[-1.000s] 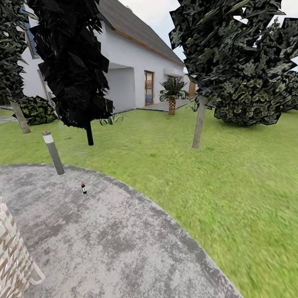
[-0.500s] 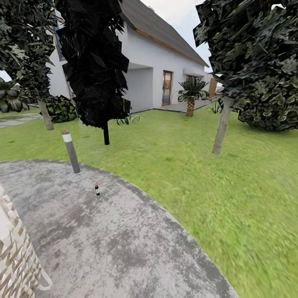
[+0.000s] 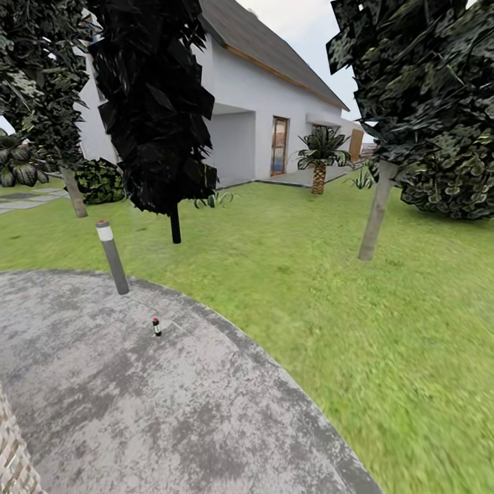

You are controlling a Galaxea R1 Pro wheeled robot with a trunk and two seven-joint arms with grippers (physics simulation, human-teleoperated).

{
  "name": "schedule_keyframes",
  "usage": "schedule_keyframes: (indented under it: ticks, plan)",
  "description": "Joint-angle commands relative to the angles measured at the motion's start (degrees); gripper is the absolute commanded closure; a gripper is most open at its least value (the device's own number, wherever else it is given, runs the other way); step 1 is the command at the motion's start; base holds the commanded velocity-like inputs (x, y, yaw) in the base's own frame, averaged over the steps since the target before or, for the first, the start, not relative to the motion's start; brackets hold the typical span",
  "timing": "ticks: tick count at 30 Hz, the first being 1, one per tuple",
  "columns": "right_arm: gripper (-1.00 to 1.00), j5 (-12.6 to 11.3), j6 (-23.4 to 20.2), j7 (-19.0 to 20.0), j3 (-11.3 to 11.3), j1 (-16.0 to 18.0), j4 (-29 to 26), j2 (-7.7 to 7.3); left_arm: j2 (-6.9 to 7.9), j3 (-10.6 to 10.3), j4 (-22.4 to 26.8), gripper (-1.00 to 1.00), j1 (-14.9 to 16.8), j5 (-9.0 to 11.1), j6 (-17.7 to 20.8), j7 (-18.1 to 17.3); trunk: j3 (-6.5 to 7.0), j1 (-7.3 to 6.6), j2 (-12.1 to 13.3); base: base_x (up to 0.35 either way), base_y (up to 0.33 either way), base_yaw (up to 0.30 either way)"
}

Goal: Pick up the pesticide atomizer in the garden and spray insectifuge to fully cover both potted plants in the garden.

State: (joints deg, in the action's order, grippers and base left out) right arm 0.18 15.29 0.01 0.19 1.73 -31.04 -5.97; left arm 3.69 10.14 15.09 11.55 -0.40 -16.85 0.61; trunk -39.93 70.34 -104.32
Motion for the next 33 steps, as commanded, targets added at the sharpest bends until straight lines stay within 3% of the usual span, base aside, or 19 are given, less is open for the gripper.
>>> schedule_keyframes:
  ticks: [1, 15, 33]
  plan:
    - [-1.0, -0.02, 0.19, 0.03, 0.02, 0.03, -0.03, -0.01, 0.0, 0.05, -0.06, -1.0, 0.04, -0.04, -0.2, 0.06, -0.05, 0.03, -0.02, 0.338, 0.0, 0.0]
    - [-1.0, -0.09, 0.19, -0.1, 0.07, 0.03, 0.09, -0.01, 0.0, 0.05, -0.06, -1.0, 0.05, -0.04, -0.16, 0.09, -0.05, 0.03, -0.02, 0.338, 0.0, 0.013]
    - [-1.0, -0.09, 0.17, -0.18, 0.03, 0.03, 0.11, -0.01, 0.0, 0.05, -0.06, -1.0, 0.04, -0.04, -0.18, 0.09, -0.05, 0.03, -0.02, 0.338, 0.0, 0.21]
